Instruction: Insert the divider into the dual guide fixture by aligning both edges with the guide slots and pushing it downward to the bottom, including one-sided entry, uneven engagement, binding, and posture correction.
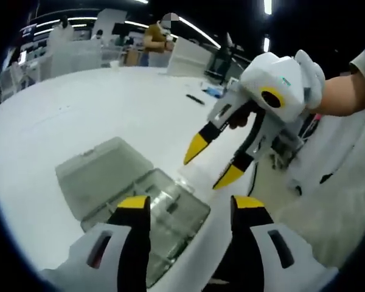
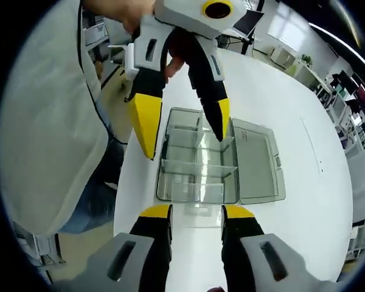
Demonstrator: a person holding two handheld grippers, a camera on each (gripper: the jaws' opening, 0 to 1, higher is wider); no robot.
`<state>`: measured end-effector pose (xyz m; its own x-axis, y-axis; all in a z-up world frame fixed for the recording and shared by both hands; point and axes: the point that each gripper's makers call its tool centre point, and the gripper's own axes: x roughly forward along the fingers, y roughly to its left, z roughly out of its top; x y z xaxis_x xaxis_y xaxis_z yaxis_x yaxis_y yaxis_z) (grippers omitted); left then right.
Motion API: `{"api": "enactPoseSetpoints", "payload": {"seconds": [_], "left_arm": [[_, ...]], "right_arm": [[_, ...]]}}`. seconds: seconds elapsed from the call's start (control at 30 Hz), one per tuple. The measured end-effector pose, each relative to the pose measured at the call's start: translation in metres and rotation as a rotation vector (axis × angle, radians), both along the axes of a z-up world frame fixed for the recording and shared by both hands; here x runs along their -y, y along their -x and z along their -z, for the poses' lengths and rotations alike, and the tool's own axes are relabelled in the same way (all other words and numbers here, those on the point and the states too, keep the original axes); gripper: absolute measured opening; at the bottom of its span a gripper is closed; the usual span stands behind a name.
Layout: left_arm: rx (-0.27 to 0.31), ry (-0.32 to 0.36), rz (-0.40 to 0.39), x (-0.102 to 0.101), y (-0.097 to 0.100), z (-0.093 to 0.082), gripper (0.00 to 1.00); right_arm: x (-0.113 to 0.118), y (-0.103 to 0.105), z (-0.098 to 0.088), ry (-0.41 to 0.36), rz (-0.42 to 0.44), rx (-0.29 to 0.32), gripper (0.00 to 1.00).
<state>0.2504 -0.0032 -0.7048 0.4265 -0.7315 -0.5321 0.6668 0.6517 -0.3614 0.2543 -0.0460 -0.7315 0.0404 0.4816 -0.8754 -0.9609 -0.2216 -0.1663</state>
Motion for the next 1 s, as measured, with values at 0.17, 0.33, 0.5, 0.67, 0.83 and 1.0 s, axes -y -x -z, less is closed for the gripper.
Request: {"api": "enactPoseSetpoints", "payload": {"seconds": [0.17,0.33,0.5,0.67,0.83,1.0], "left_arm": [[-0.019,0.027,-0.018,0.001,0.003,-0.001,0.45],[-0.036,0.055,-0.032,0.004,0.005,-0.004,0.42],[-0.045,0.081,-0.049,0.004,0.003,-0.008,0.38],[-0.077,0.116,-0.077,0.003,0.002,-0.011,0.35],[-0.126,0.140,-0.113,0.001,0.002,-0.008,0.29],[-0.139,0.156,-0.127,-0.001,0.004,-0.009,0.23]], "right_arm": [[-0.004,0.002,-0.003,-0.010,-0.002,0.004,0.26],[-0.007,0.003,-0.005,-0.021,0.000,0.013,0.26],[-0.012,0.006,-0.009,-0.031,-0.005,0.017,0.26],[-0.017,0.008,-0.012,-0.047,-0.005,0.025,0.26],[-0.022,0.009,-0.015,-0.056,-0.008,0.032,0.26],[-0.025,0.010,-0.018,-0.063,-0.010,0.035,0.26]]}}
